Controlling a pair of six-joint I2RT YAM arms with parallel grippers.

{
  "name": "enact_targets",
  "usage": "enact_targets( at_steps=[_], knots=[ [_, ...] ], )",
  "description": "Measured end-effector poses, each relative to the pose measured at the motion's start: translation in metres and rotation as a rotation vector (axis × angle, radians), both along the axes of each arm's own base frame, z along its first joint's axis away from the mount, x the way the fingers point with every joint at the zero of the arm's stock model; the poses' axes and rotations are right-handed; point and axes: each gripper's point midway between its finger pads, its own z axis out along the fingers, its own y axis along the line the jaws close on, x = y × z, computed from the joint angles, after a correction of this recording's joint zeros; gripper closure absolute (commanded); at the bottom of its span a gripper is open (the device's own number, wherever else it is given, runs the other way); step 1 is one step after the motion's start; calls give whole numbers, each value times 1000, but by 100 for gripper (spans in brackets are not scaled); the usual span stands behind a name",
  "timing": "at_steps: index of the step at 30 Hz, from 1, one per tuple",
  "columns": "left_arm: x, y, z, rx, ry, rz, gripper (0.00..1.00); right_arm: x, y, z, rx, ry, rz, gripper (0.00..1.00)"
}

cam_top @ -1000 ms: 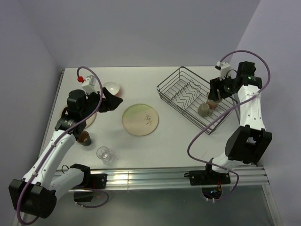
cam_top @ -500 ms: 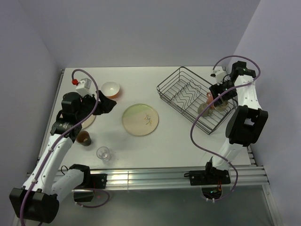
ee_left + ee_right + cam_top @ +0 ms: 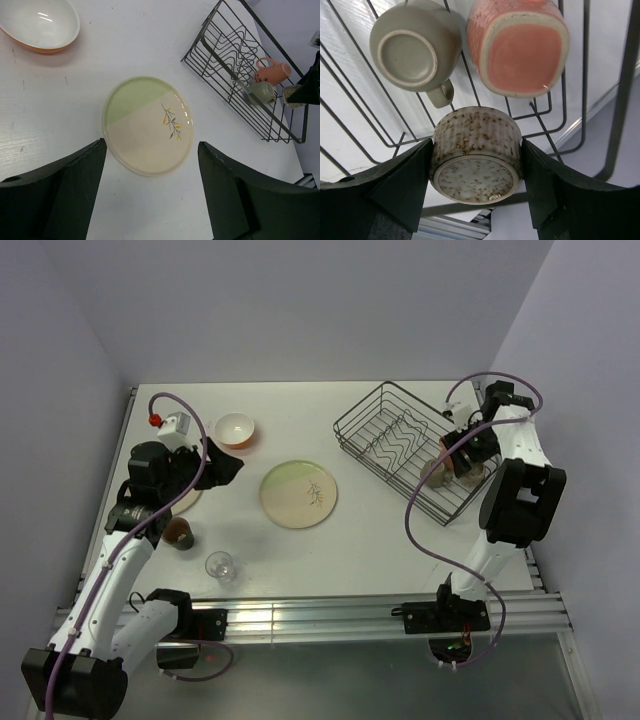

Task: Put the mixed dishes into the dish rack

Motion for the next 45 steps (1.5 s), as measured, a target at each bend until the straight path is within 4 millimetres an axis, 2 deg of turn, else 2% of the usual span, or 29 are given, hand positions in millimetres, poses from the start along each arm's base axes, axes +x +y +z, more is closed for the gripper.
enact_targets(
  at_steps=[7, 18, 22, 26, 32, 36, 41, 45],
  knots=[
    [0, 1, -1, 2, 2, 2, 20, -1, 0, -22, 5, 21, -30, 77],
    [-1, 3, -5, 3, 11, 9, 20, 6, -8, -33, -33, -1, -53, 70],
    [0, 4, -5, 3, 11, 11, 20, 4, -9, -39, -39, 7, -55, 63],
    [0, 4, -5, 4, 11, 12, 20, 5, -10, -42, -47, -2, -58, 49],
    [0, 5, -5, 4, 13, 13, 20, 9, -9, -48, -54, -16, -58, 41],
    [-2, 5, -7, 5, 23, 13, 20, 10, -10, -49, -55, -23, -62, 42],
    [-2, 5, -8, 6, 27, 14, 20, 14, -9, -51, -49, -40, -77, 51],
    [-2, 5, -8, 6, 27, 16, 20, 16, -6, -51, -30, -48, -85, 55]
  ],
)
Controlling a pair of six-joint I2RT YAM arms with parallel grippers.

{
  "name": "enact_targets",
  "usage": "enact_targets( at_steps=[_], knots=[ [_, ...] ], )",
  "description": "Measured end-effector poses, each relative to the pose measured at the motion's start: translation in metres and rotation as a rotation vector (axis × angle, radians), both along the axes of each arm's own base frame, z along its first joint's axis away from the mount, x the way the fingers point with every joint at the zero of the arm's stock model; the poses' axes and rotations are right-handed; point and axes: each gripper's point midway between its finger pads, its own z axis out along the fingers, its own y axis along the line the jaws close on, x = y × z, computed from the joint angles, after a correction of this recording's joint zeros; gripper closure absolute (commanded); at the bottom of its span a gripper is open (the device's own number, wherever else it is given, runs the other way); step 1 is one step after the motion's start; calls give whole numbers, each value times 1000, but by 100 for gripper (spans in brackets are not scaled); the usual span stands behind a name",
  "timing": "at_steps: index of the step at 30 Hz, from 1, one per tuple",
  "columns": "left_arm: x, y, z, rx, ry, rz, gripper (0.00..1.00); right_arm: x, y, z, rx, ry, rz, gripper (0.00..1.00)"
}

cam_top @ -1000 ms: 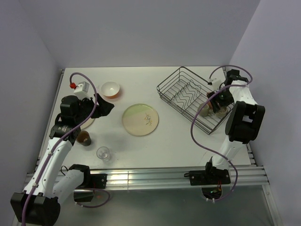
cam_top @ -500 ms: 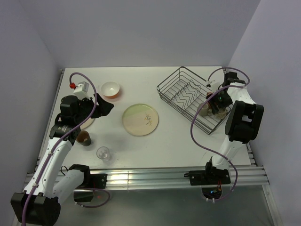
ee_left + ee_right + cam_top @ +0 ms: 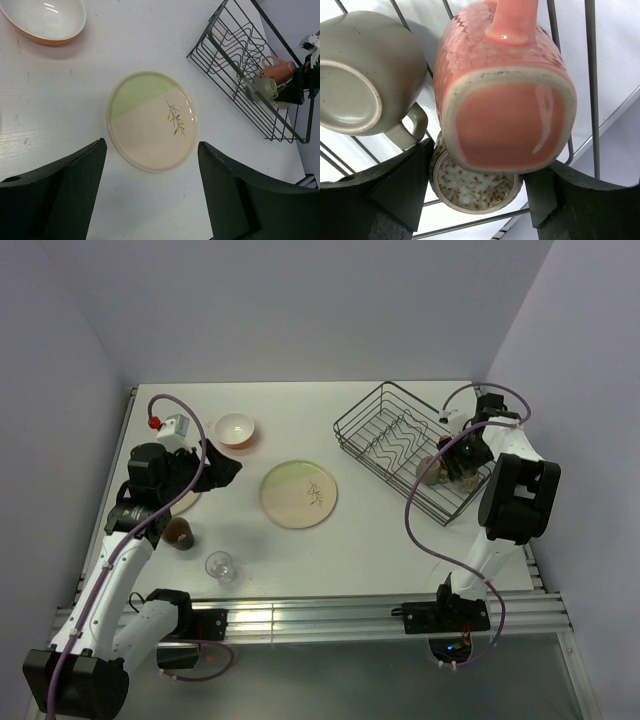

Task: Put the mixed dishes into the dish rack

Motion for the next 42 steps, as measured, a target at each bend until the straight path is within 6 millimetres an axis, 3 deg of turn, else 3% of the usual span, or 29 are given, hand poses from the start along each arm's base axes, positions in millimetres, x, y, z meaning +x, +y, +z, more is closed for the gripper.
enact_targets(
  at_steps=[9, 19, 25, 31, 42],
  knots=[
    [0, 0, 0, -3, 1, 3, 20, 2, 5, 2, 30, -8, -14, 51],
    [1, 1, 0, -3, 0, 6, 20, -3, 5, -9, 29, -2, -34, 31],
    [1, 2, 0, -3, 1, 8, 20, -2, 5, -8, 24, -14, -38, 25],
    [1, 2, 0, -3, 0, 9, 20, -1, 4, -6, 16, -28, -39, 10],
    [0, 2, 0, -3, 5, 7, 20, -2, 5, 13, 13, -69, -33, 9]
  ],
)
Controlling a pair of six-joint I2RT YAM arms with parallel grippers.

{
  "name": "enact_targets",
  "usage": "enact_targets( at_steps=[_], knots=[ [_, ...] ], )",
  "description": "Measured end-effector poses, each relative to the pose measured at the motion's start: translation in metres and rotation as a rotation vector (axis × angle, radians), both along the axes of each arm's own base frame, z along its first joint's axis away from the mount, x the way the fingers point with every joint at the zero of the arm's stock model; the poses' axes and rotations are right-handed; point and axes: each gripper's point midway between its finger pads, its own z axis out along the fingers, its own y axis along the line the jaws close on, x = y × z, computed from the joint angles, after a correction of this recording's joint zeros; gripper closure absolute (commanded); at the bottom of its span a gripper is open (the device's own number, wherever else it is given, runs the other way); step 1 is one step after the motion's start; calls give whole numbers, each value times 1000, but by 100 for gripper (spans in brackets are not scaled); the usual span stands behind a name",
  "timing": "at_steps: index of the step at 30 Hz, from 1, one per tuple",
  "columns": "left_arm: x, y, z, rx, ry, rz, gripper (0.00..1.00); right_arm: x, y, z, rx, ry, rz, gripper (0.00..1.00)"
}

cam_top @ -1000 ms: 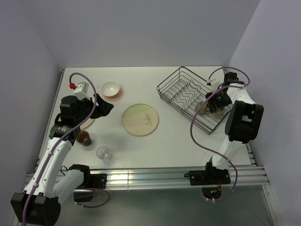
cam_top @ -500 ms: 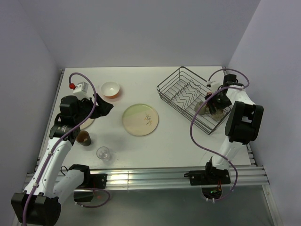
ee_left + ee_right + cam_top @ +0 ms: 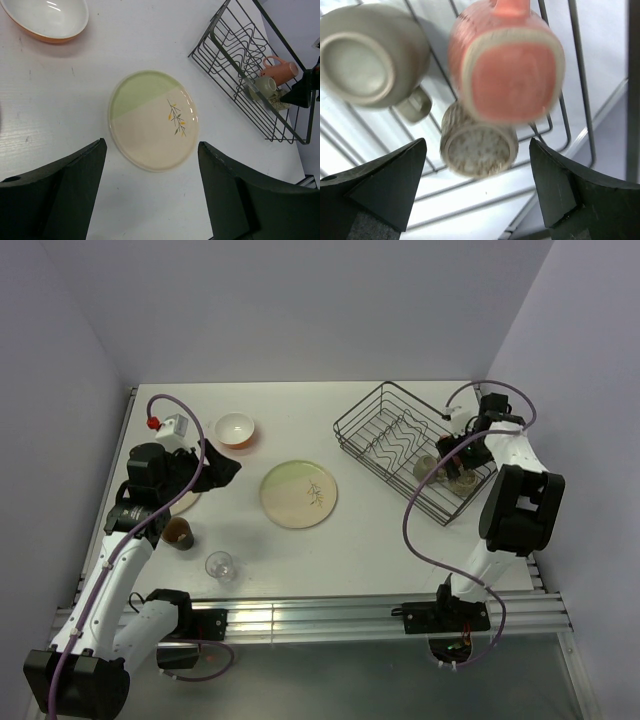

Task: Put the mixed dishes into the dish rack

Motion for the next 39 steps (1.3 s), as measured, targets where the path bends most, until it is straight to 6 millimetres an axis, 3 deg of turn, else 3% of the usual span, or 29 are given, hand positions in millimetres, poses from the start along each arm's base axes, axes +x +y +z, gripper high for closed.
enact_targets(
  at_steps=[9, 13, 17, 20, 23, 26, 29, 33, 39],
  knots=[
    [-10, -2, -11, 3, 64, -21, 23, -14, 2, 61, -20, -80, 45, 5],
    [-20, -2, -22, 7, 141, -30, 28, -14, 11, 99, 8, -135, 77, 6],
    [-35, 2, -35, 31, 264, -15, 30, -6, 47, 141, 116, -246, 191, 8],
    [-50, 5, -37, 44, 347, 17, 37, -12, 104, 157, 203, -294, 336, 9],
    [-72, -1, -40, 44, 435, 51, 40, -34, 183, 153, 321, -287, 522, 11],
    [-98, -15, -51, 46, 534, 65, 48, -57, 237, 140, 433, -229, 626, 12],
    [-120, -30, -63, 46, 625, 80, 50, -62, 256, 133, 507, -189, 626, 13],
    [-141, -42, -87, 122, 749, 149, 49, -55, 270, 133, 574, -190, 612, 13],
    [-155, -32, -115, 262, 831, 307, 51, -52, 284, 132, 643, -197, 611, 13]
  ],
)
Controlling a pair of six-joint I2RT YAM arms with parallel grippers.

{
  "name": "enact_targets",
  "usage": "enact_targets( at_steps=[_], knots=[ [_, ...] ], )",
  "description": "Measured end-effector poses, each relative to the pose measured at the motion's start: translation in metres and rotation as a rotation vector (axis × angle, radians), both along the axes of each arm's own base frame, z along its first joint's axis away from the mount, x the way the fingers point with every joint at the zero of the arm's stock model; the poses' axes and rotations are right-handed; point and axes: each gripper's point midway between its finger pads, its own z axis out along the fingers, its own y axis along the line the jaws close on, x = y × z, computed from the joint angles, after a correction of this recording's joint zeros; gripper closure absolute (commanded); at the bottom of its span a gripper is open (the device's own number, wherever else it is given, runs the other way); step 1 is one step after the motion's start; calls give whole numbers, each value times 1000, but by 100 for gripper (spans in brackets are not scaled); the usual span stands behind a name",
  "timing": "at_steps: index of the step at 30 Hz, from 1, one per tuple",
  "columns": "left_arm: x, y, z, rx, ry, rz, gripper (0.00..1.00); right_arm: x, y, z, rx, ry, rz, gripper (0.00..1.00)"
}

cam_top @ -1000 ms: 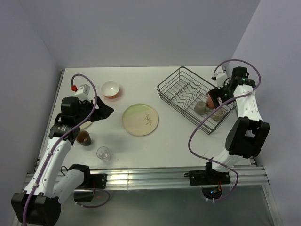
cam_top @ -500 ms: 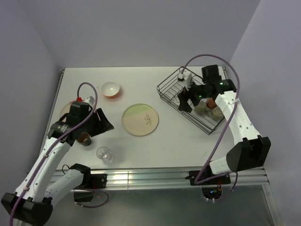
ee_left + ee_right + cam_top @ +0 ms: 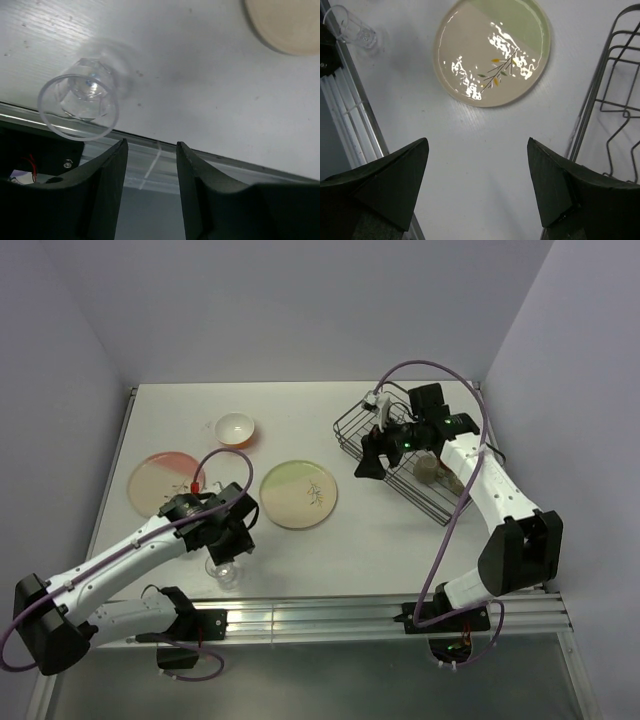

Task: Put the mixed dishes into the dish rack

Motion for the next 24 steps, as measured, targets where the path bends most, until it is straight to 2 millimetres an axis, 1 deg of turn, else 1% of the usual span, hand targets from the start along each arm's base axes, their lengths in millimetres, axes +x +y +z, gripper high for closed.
enact_targets(
  at_steps=[5, 9, 15, 17, 19, 22, 23, 24],
  knots=[
    [2, 12, -10, 100, 2, 67, 52, -8, 2, -19, 11, 59, -4, 13],
    [5, 20, -19, 178, 9, 78, 53, -12, 2, -29, 15, 85, -11, 13],
    [10, 27, -30, 255, 10, 94, 55, -11, 4, -32, 29, 91, -23, 13],
    [12, 28, -37, 261, 9, 96, 56, -11, 4, -32, 32, 94, -26, 13],
    [12, 29, -45, 267, 16, 97, 62, -10, 5, -31, 35, 90, -27, 13],
    [14, 29, -56, 276, 25, 92, 67, -10, 5, -30, 36, 90, -28, 13],
    [14, 29, -59, 275, 28, 90, 71, -11, 5, -30, 36, 90, -30, 13],
    [15, 28, -61, 272, 28, 89, 81, -11, 5, -29, 37, 89, -30, 13]
  ],
)
